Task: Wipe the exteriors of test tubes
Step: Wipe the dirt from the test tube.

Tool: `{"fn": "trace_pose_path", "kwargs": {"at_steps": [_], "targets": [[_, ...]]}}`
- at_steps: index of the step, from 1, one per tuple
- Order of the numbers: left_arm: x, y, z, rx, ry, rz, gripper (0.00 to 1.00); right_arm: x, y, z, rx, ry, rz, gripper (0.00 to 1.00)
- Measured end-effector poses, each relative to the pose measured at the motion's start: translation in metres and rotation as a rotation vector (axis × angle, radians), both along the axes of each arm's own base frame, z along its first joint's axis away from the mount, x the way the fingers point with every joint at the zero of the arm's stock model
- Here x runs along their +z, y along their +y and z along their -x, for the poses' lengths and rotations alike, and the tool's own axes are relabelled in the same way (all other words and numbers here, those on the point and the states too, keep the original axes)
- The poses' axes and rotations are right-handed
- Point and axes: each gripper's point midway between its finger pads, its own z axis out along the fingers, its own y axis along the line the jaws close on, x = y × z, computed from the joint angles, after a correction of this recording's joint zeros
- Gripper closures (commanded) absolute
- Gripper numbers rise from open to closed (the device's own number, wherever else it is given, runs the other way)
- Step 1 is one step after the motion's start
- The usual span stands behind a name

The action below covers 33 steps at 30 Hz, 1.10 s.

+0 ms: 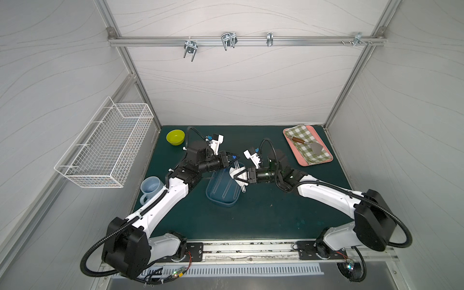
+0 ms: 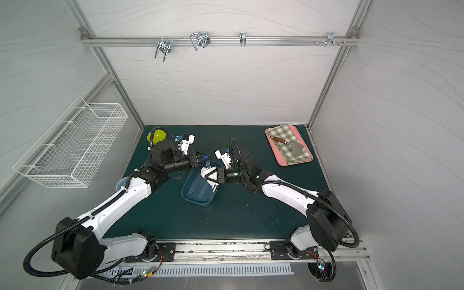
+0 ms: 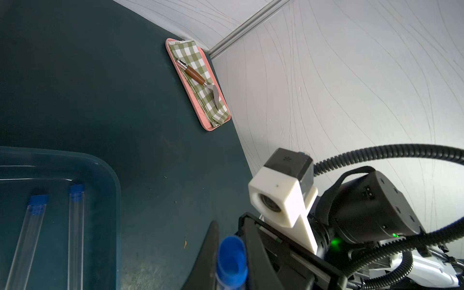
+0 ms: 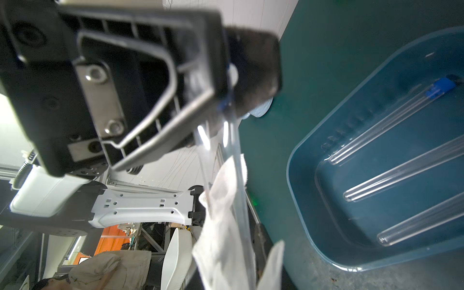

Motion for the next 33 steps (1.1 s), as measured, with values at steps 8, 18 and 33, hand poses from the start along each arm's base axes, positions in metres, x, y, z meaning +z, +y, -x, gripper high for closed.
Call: {"fn": "trace_pose_path", "kwargs": {"at_steps": [8, 18, 33], "targets": [[-0.008, 0.000, 0.004, -0.017, 0.030, -0.016, 0.88, -0.009, -0.008, 0.001, -0.023, 0.012, 0.001, 0.75], [-0.024, 0.003, 0.007, -0.041, 0.095, -0.037, 0.88, -0.031, -0.037, 0.025, -0.072, 0.040, 0.038, 0.76], [-0.016, 0.013, -0.004, -0.020, 0.056, -0.051, 0.88, -0.029, -0.074, 0.012, -0.208, 0.066, 0.107, 0.82]]}}
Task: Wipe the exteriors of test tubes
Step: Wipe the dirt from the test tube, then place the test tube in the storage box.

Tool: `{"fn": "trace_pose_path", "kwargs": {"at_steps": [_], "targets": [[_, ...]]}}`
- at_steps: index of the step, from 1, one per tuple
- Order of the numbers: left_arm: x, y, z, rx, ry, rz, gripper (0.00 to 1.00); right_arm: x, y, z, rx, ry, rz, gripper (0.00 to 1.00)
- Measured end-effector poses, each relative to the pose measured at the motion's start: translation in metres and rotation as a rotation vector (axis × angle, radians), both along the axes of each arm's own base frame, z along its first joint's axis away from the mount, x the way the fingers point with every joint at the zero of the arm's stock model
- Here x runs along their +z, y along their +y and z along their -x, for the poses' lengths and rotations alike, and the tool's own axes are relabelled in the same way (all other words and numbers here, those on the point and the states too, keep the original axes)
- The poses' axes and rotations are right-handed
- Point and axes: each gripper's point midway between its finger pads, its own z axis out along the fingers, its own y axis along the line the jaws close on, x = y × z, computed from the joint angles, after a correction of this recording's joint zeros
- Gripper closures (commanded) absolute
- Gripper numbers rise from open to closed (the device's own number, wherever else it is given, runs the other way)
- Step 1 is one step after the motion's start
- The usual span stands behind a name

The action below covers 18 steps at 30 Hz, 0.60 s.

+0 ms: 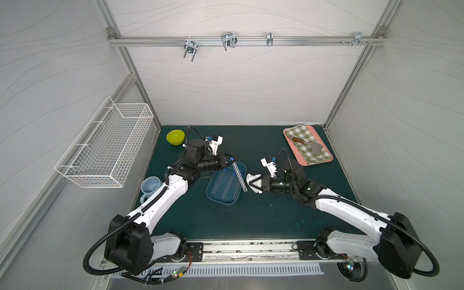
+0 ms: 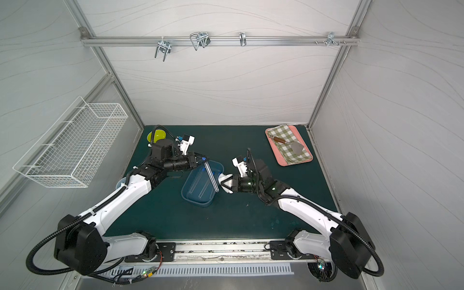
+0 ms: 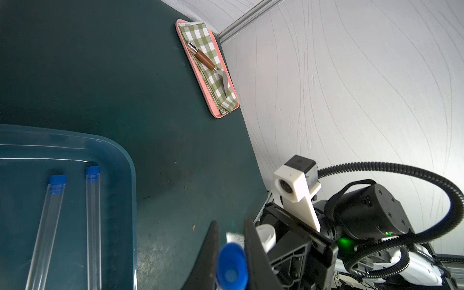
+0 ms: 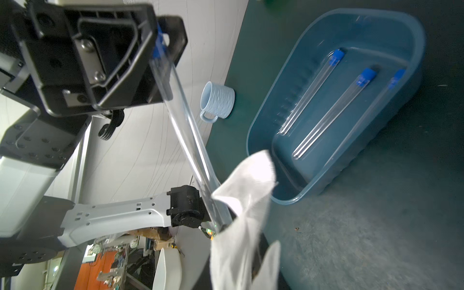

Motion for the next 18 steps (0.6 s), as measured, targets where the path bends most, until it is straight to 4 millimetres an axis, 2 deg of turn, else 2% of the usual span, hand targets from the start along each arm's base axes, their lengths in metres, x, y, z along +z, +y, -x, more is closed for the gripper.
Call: {"fn": "trace_pose_path", "kwargs": {"at_steps": [5, 8, 13, 18], "targets": [[-0.001, 0.003, 0.000, -0.003, -0.003, -0.024, 0.88, 0.007, -0.034, -0.019, -0.107, -0.009, 0.018, 0.82], [0.001, 0.005, -0.001, -0.011, -0.017, -0.048, 0.88, 0.004, -0.058, -0.031, -0.183, -0.001, 0.049, 0.82], [-0.002, 0.009, -0.009, -0.028, -0.038, -0.129, 0.87, -0.023, -0.092, -0.042, -0.278, 0.057, 0.140, 0.82], [-0.021, 0.017, -0.019, -0.045, -0.028, -0.269, 0.87, -0.055, -0.108, -0.035, -0.299, 0.128, 0.211, 0.82]]}}
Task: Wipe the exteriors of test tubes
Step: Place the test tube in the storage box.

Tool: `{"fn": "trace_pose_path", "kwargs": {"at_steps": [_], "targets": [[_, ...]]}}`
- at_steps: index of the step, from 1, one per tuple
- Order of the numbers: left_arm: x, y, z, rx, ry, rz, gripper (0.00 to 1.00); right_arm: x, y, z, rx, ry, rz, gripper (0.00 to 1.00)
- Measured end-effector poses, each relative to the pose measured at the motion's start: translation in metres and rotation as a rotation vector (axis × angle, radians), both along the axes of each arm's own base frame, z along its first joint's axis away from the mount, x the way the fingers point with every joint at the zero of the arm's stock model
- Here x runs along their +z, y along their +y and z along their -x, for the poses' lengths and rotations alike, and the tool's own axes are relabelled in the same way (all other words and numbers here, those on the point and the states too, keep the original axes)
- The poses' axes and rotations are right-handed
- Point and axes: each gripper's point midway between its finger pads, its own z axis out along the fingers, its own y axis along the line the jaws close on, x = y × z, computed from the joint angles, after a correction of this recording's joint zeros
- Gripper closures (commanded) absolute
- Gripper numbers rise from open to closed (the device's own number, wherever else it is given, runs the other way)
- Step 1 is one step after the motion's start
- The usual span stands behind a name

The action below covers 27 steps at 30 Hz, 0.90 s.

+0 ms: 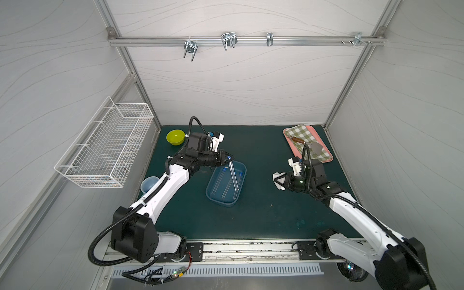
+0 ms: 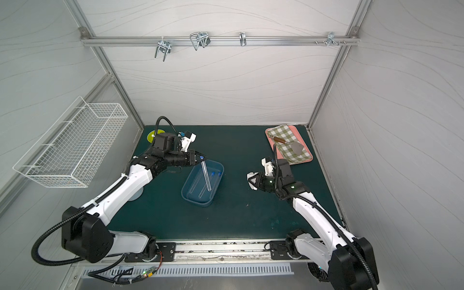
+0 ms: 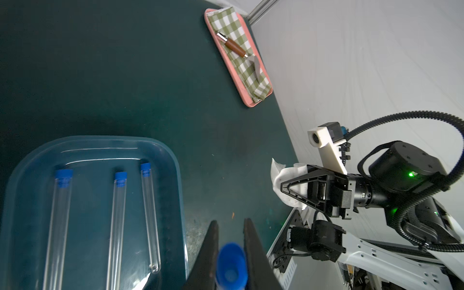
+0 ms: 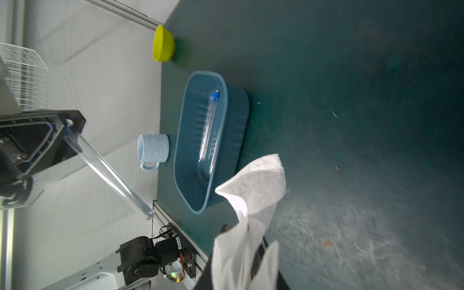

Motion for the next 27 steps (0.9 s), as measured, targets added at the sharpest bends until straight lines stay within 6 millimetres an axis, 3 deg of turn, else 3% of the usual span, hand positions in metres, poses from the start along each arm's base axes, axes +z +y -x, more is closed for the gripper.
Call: {"fn": "trace_pose_path", "kwargs": {"at_steps": [4, 14, 22, 27], "targets": [[-0.022, 0.008, -0.010, -0.023, 0.020, -0.140, 0.87, -0.011, -0.003, 0.005, 0.002, 0.029, 0.016, 0.82], [-0.084, 0.032, -0.026, -0.078, 0.097, -0.427, 0.87, -0.013, -0.006, 0.007, 0.002, 0.024, 0.021, 0.82], [-0.107, 0.035, -0.033, -0.112, 0.109, -0.519, 0.87, -0.012, -0.006, 0.009, 0.004, 0.018, 0.016, 0.82], [-0.122, 0.025, -0.036, -0.154, 0.112, -0.564, 0.87, -0.010, -0.007, 0.010, 0.003, 0.014, 0.014, 0.82]]}}
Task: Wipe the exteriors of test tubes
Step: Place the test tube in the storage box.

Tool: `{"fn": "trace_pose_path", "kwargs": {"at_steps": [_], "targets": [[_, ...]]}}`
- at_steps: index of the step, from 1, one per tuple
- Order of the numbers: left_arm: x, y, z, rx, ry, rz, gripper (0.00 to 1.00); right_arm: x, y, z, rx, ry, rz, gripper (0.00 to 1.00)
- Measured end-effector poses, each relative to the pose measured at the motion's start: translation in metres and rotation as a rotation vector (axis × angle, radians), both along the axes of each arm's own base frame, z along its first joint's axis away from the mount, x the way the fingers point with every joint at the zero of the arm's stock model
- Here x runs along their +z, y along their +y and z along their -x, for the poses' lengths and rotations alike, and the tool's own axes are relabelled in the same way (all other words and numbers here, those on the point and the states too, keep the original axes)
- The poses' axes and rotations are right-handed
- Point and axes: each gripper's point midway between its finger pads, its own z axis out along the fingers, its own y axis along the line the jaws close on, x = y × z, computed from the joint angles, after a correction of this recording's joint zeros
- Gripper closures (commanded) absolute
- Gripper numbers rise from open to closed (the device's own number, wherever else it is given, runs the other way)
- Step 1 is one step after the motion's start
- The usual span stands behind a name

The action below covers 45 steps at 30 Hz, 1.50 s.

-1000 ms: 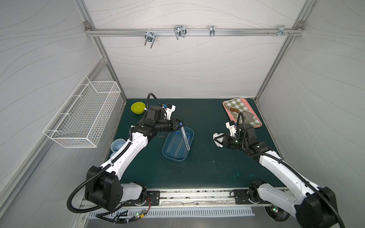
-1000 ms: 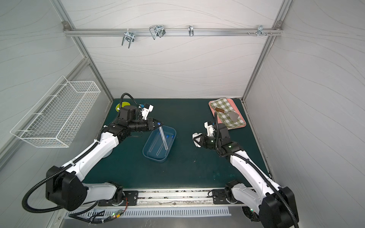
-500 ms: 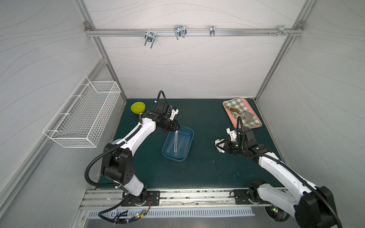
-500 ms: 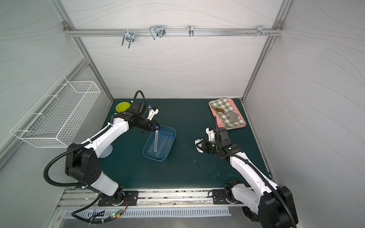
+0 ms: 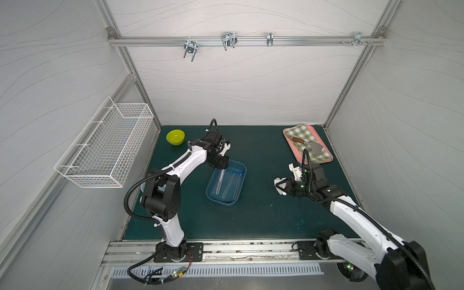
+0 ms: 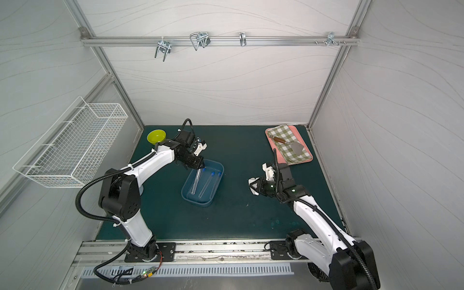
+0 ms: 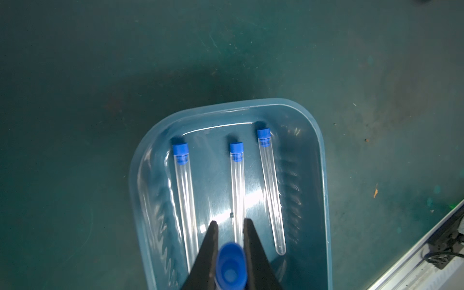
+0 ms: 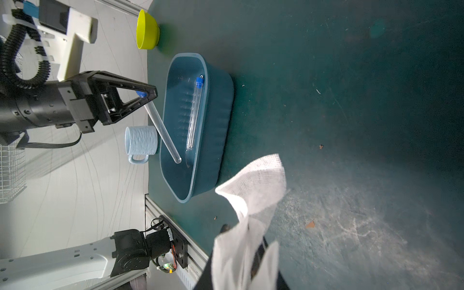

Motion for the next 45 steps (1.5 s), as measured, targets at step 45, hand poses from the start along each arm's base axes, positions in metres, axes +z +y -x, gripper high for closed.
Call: {"fn": "trace_pose_path", "kwargs": {"at_steps": [45], "targets": [[-0.069, -0.016, -0.026, -0.053, 0.066, -0.141, 0.75, 0.004, -0.007, 0.012, -0.009, -0.007, 0.001, 0.82]]}}
